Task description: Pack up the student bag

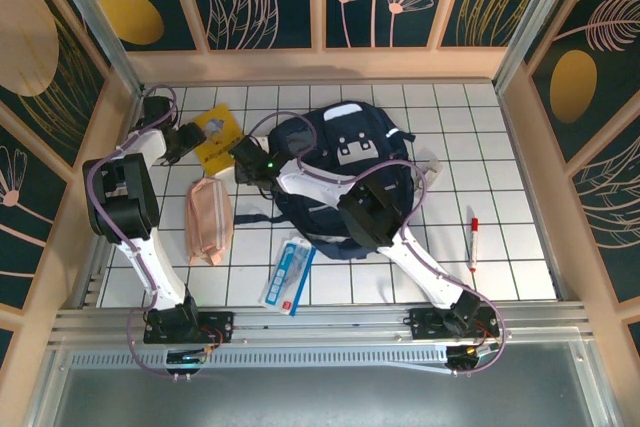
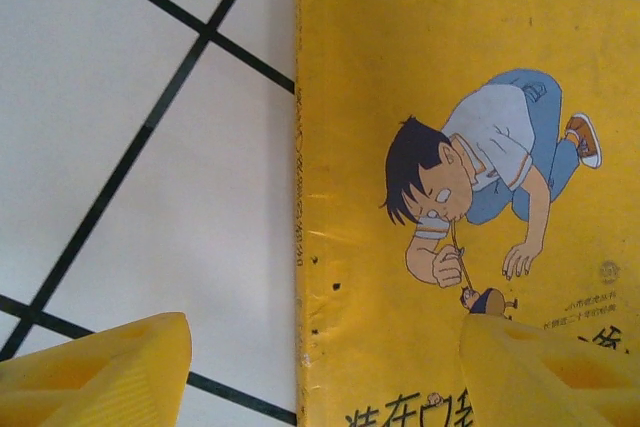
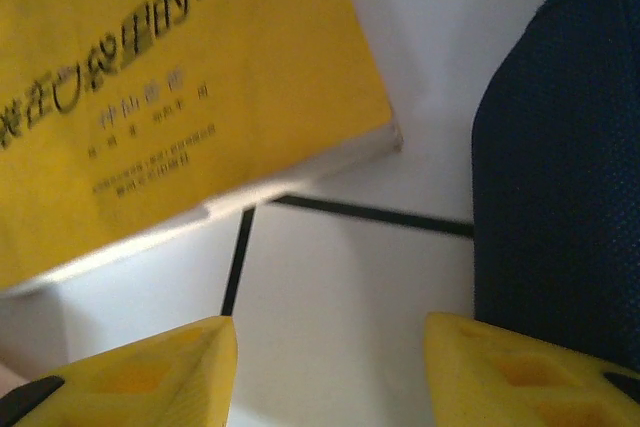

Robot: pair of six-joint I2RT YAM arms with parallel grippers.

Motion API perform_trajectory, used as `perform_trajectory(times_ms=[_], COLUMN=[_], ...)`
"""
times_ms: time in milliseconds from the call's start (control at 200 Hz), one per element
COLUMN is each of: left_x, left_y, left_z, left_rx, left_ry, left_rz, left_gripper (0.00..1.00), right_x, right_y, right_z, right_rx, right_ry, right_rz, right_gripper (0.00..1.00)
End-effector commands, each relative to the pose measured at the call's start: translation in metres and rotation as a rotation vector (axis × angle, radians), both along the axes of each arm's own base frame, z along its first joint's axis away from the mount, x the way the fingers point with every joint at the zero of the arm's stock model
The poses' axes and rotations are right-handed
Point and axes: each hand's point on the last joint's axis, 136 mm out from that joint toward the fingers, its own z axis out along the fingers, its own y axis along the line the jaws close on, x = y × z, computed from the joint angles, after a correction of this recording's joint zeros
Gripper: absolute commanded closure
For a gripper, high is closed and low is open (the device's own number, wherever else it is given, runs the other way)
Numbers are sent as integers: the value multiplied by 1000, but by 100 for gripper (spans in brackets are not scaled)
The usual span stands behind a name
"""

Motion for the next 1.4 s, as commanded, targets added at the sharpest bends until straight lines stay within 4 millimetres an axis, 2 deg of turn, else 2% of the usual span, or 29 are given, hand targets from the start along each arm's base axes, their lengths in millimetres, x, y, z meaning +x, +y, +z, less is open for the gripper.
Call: perform_trajectory(times_ms=[0,250,415,515,641,771,926,1001,1111,1236,1391], left_x=[-1,2,10,9,7,4,-3,-6,-7,-11,-26], left_y=[-11,-16,-21,-20,-22,-37,-52,-54,-56,-63,-67], left_z=[-3,-17,-26,-38,-51,-66,-78,-77,-69,-61,-61], left_rx=[-65,-103,-151,-168,-179,-161,-111,-93,-86,-113,-129], left_ry=[-15,-17,-17,10,31,80,121,129,111,101,114], left_rz=[-16,-19,-10,24,31,-38,-112,-129,-147,-181,-190], left_gripper=[29,30,33,34,37,51,59,60,61,60,57], right_x=[34,52,45,41,36,31,33,32,25,7,-16], right_y=[-25,6,34,40,41,40,36,32,26,19,12], right_z=[-26,-18,-6,-10,-21,-29,-28,-27,-26,-26,-21], right_rx=[-47,206,340,377,384,374,350,341,317,295,263], right_ry=[-39,0,19,45,81,99,90,94,113,178,217], right_rz=[-92,66,180,187,189,209,216,221,225,223,225], right_gripper=[47,44,44,45,48,51,60,63,64,64,64])
